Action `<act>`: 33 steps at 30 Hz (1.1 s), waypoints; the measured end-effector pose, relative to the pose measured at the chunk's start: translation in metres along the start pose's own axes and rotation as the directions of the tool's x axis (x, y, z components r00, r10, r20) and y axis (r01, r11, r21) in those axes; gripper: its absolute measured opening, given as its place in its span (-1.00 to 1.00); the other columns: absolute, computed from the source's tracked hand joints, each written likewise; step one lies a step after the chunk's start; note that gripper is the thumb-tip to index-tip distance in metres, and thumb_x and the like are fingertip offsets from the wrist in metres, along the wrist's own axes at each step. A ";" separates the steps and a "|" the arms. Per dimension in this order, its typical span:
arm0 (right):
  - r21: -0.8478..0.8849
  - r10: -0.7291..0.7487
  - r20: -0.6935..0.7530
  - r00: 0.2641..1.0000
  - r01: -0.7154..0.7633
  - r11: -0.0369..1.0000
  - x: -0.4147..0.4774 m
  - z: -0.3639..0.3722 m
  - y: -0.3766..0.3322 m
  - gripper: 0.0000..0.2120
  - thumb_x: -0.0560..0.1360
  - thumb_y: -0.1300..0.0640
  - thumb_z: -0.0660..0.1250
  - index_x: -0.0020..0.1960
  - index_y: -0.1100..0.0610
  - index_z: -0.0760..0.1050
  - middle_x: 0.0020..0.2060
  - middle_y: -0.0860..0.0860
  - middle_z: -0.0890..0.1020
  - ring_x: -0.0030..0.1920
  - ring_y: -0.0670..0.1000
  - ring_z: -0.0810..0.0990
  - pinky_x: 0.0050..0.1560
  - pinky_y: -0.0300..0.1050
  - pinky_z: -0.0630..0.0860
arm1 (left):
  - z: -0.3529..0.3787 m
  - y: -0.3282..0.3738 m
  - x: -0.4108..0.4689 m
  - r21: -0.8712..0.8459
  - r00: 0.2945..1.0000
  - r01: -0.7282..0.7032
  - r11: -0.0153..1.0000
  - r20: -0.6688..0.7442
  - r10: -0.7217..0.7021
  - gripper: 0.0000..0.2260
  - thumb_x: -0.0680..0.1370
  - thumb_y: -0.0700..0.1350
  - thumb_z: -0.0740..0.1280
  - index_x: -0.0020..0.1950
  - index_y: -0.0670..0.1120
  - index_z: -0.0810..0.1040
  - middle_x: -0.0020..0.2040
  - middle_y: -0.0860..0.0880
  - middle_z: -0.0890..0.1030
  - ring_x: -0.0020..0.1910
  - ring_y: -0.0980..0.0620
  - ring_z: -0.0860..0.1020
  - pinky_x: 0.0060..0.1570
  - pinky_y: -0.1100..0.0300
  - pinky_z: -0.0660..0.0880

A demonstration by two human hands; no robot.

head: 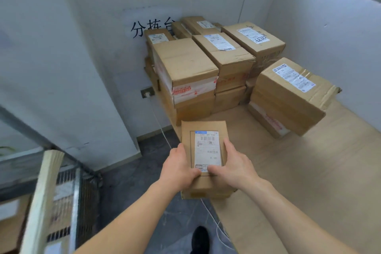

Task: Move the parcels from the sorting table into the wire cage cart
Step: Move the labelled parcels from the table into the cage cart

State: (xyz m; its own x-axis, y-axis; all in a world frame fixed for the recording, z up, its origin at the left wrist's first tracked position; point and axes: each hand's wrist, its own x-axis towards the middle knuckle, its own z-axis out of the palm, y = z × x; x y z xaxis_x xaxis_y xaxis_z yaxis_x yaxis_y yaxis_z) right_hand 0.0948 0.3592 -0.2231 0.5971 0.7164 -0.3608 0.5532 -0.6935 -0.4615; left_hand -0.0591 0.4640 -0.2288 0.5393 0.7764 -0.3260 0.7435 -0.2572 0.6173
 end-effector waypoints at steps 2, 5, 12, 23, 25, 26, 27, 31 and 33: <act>-0.004 -0.042 -0.003 0.999 0.042 0.999 -0.020 0.014 -0.020 -0.03 0.25 -0.28 0.44 0.52 -0.11 0.07 0.23 0.01 0.60 0.19 0.12 0.56 -0.05 -0.05 0.40 | -0.016 -0.022 -0.026 -0.022 0.999 0.022 1.000 -0.036 -0.023 -0.43 0.37 0.05 0.53 0.26 -0.01 0.35 0.18 -0.02 0.45 0.06 0.00 0.51 0.06 0.08 0.53; -0.011 -0.126 0.003 0.992 0.126 0.992 -0.046 0.035 -0.053 0.00 0.30 -0.24 0.49 0.57 -0.07 0.05 0.29 0.02 0.58 0.24 0.12 0.55 0.05 -0.02 0.45 | -0.042 -0.056 -0.065 -0.054 0.992 0.055 0.997 -0.107 -0.060 -0.46 0.37 0.05 0.54 0.22 0.00 0.36 0.17 0.00 0.45 0.04 0.01 0.51 0.04 0.08 0.53; -0.015 -0.338 0.046 0.940 0.339 0.941 -0.092 0.074 -0.146 0.01 0.32 -0.26 0.49 0.59 -0.05 0.03 0.35 -0.02 0.55 0.30 0.11 0.53 0.18 -0.01 0.46 | -0.108 -0.130 -0.135 -0.119 0.942 0.136 0.984 -0.291 -0.166 -0.40 0.34 0.15 0.55 0.22 -0.01 0.36 0.19 0.03 0.44 0.07 0.03 0.48 0.03 0.16 0.42; -0.012 -0.630 0.214 0.746 0.647 0.762 -0.126 0.125 -0.296 -0.34 0.28 -0.28 0.46 0.26 -0.07 0.30 0.20 -0.10 0.63 0.16 0.07 0.61 0.06 -0.01 0.52 | -0.194 -0.216 -0.210 -0.292 0.734 0.270 0.918 -0.555 -0.392 -0.38 0.33 0.09 0.59 0.28 0.08 0.37 0.15 0.09 0.42 0.02 0.12 0.43 -0.01 0.22 0.39; 0.018 -0.677 0.257 0.689 0.697 0.717 -0.127 0.132 -0.320 -0.40 0.29 -0.25 0.47 0.20 -0.08 0.33 0.17 -0.11 0.64 0.14 0.06 0.61 0.08 0.00 0.53 | -0.205 -0.226 -0.221 -0.322 0.680 0.299 0.898 -0.589 -0.437 -0.39 0.34 0.08 0.59 0.28 0.08 0.37 0.16 0.08 0.43 0.02 0.11 0.45 -0.01 0.21 0.39; 0.035 -0.696 0.279 0.662 0.717 0.696 -0.128 0.136 -0.331 -0.42 0.29 -0.23 0.48 0.19 -0.09 0.34 0.16 -0.12 0.64 0.14 0.06 0.62 0.10 0.01 0.54 | -0.209 -0.230 -0.226 -0.336 0.652 0.314 0.888 -0.603 -0.459 -0.40 0.34 0.08 0.59 0.27 0.07 0.38 0.16 0.08 0.44 0.02 0.11 0.45 -0.01 0.21 0.40; 0.051 -0.712 0.301 0.634 0.735 0.676 -0.129 0.140 -0.341 -0.42 0.29 -0.22 0.49 0.19 -0.09 0.35 0.16 -0.13 0.64 0.14 0.05 0.62 0.11 0.02 0.55 | -0.213 -0.233 -0.231 -0.346 0.623 0.333 0.877 -0.618 -0.480 -0.40 0.34 0.08 0.59 0.26 0.07 0.38 0.15 0.07 0.44 0.02 0.10 0.45 -0.01 0.20 0.41; 0.118 -0.764 0.366 0.531 0.788 0.604 -0.130 0.154 -0.377 -0.42 0.27 -0.19 0.55 0.19 -0.09 0.40 0.09 -0.14 0.65 0.07 -0.01 0.63 0.11 -0.01 0.58 | -0.223 -0.242 -0.249 -0.413 0.477 0.396 0.820 -0.671 -0.568 -0.36 0.34 0.08 0.60 0.30 0.06 0.35 0.13 0.08 0.42 0.02 0.09 0.44 0.06 0.15 0.46; 0.148 -0.789 0.383 0.480 0.812 0.565 -0.131 0.161 -0.392 -0.46 0.25 -0.17 0.56 0.14 -0.09 0.44 0.05 -0.14 0.66 0.03 -0.03 0.63 0.10 0.00 0.58 | -0.225 -0.245 -0.258 -0.456 0.402 0.416 0.787 -0.684 -0.609 -0.34 0.34 0.08 0.60 0.31 0.06 0.34 0.12 0.09 0.40 0.01 0.09 0.42 0.03 0.18 0.41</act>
State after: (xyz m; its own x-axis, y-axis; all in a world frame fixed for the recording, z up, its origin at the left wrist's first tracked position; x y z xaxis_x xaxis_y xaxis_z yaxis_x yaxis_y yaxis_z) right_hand -0.2937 0.5487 -0.1252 -0.3724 0.9204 -0.1191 0.7116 0.2008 -0.6733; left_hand -0.4692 0.4559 -0.1346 -0.5065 0.8621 -0.0166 0.6290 0.3825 0.6768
